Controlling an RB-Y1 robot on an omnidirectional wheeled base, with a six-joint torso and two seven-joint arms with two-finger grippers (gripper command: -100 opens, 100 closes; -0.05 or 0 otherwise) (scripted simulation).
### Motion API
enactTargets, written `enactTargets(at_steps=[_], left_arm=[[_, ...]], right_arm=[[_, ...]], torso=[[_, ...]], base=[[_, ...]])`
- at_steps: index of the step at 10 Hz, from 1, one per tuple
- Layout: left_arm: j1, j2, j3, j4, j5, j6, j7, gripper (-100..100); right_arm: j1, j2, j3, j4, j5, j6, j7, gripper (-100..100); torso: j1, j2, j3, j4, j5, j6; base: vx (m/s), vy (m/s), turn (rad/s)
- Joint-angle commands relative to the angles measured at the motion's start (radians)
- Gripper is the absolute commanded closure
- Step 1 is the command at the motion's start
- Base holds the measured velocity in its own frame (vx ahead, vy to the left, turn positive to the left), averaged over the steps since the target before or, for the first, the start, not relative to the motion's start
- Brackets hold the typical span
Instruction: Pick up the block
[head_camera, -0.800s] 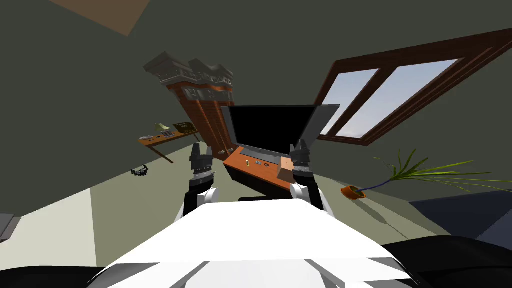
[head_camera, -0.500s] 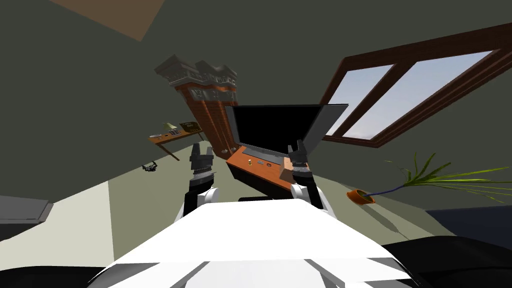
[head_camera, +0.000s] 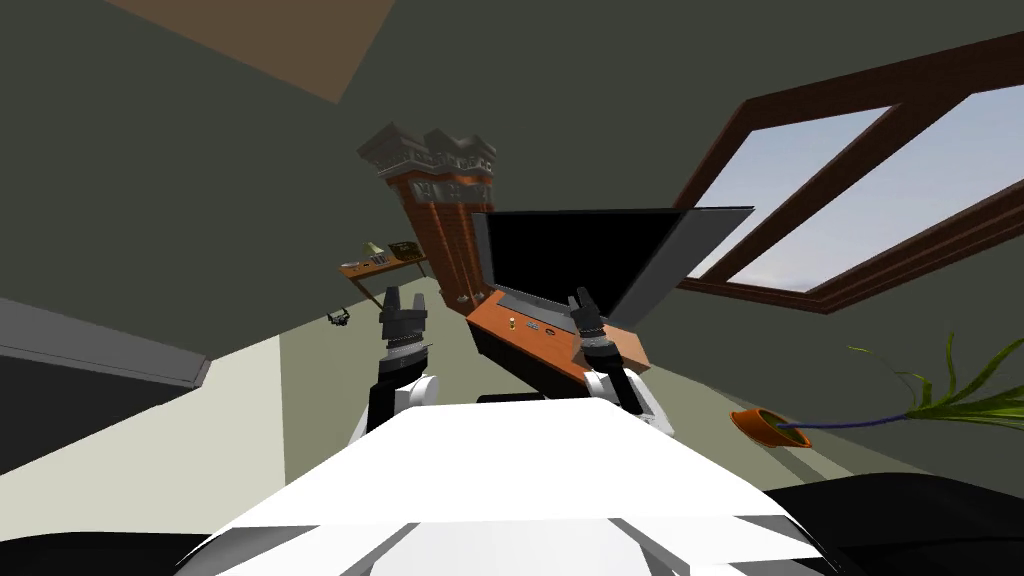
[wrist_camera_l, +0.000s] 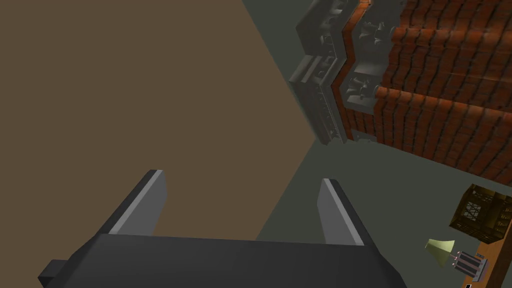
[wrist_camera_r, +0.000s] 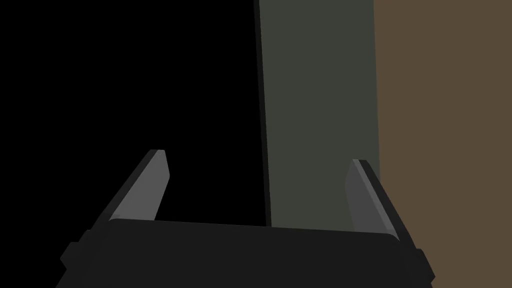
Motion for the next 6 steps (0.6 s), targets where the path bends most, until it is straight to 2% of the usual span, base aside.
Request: enactTargets(at_steps=[1, 4, 5, 6], left_arm=[[0.000, 0.000, 0.000, 0.000, 0.000, 0.000, 0.000, 0], [0.000, 0.000, 0.000, 0.000, 0.000, 0.000, 0.000, 0], [0.000, 0.000, 0.000, 0.000, 0.000, 0.000, 0.000, 0], [0.000, 0.000, 0.000, 0.000, 0.000, 0.000, 0.000, 0]], right_arm=[[-0.009, -0.019, 0.001, 0.028, 0.015, -0.010, 0.002, -100], [-0.030, -0.112, 0.027, 0.133, 0.104, -0.046, 0.009, -100], [-0.030, -0.113, 0.027, 0.140, 0.104, -0.046, 0.009, -100], [-0.038, -0.145, 0.040, 0.180, 0.138, -0.058, 0.009, -100]], torso=[[0.000, 0.000, 0.000, 0.000, 0.000, 0.000], [-0.002, 0.000, 0.000, 0.000, 0.000, 0.000], [-0.001, 0.000, 0.000, 0.000, 0.000, 0.000], [-0.002, 0.000, 0.000, 0.000, 0.000, 0.001]], base=[[0.004, 0.050, 0.089], [0.005, 0.058, 0.258], [0.005, 0.044, 0.105], [0.000, 0.046, 0.178]])
